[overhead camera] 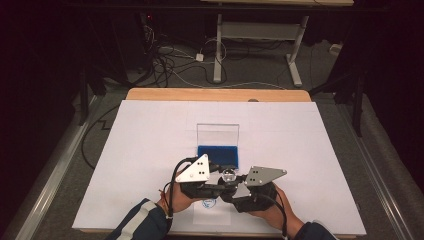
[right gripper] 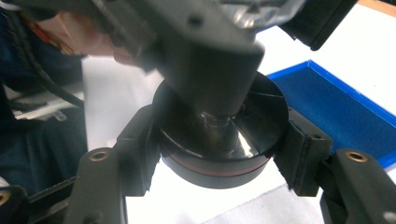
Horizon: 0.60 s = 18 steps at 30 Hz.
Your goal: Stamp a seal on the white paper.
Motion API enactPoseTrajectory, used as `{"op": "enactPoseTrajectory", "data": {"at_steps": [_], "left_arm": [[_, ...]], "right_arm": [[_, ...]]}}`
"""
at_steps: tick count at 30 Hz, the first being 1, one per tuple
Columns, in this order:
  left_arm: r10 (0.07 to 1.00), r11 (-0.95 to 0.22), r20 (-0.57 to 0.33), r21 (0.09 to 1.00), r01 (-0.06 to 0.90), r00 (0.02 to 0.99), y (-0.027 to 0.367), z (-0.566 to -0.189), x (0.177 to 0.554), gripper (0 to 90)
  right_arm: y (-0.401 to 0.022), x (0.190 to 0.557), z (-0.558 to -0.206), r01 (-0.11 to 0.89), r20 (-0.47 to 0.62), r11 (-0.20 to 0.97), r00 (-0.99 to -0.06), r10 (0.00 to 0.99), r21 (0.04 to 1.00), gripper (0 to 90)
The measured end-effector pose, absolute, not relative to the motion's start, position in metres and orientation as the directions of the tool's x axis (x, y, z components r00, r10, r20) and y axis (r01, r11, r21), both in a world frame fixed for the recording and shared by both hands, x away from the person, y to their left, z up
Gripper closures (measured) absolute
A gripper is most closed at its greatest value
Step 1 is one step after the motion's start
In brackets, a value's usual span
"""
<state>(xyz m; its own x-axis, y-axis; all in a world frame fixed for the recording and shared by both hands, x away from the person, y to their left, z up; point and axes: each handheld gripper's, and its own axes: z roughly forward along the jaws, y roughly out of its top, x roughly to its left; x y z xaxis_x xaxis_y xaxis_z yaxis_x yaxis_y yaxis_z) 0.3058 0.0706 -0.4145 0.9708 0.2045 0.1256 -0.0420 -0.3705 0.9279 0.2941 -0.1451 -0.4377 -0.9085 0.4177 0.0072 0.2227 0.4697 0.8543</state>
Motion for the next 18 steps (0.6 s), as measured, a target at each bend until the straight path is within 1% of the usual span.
{"op": "enactPoseTrajectory", "data": {"at_steps": [1,2,4,5,7,9,14,18], "left_arm": [[0.198,-0.372,0.134,0.927,-0.052,0.971,0.07,-0.414,0.305,54.2],[0.196,-0.371,0.132,0.927,-0.051,0.972,0.07,-0.415,0.304,54.2],[0.196,-0.332,0.103,0.943,-0.033,0.975,0.073,-0.416,0.307,54.2],[0.2,-0.331,0.103,0.943,-0.032,0.974,0.074,-0.416,0.308,54.2],[0.202,-0.321,0.09,0.947,-0.021,0.975,0.075,-0.417,0.309,54.2],[0.193,-0.32,0.078,0.947,-0.012,0.978,0.075,-0.419,0.31,54.2],[0.18,-0.257,-0.036,0.963,0.083,0.983,0.081,-0.423,0.318,54.1],[0.164,-0.254,-0.033,0.964,0.075,0.986,0.081,-0.425,0.318,54.0]], "right_arm": [[-0.145,0.294,-0.438,0.224,0.009,0.471,-0.909,0.417,0.853,38.6],[-0.145,0.294,-0.44,0.241,0.037,0.455,-0.91,0.413,0.857,38.7],[-0.145,0.294,-0.439,0.24,0.038,0.45,-0.91,0.414,0.86,38.6],[-0.146,0.295,-0.439,0.247,0.05,0.44,-0.909,0.413,0.864,38.7],[-0.147,0.295,-0.438,0.241,0.029,0.448,-0.903,0.43,0.861,38.7],[-0.147,0.295,-0.438,0.241,0.034,0.446,-0.905,0.424,0.862,38.6],[-0.149,0.295,-0.437,0.227,0.007,0.456,-0.9,0.435,0.86,38.6],[-0.148,0.294,-0.438,0.229,0.007,0.46,-0.9,0.436,0.858,38.6]]}}
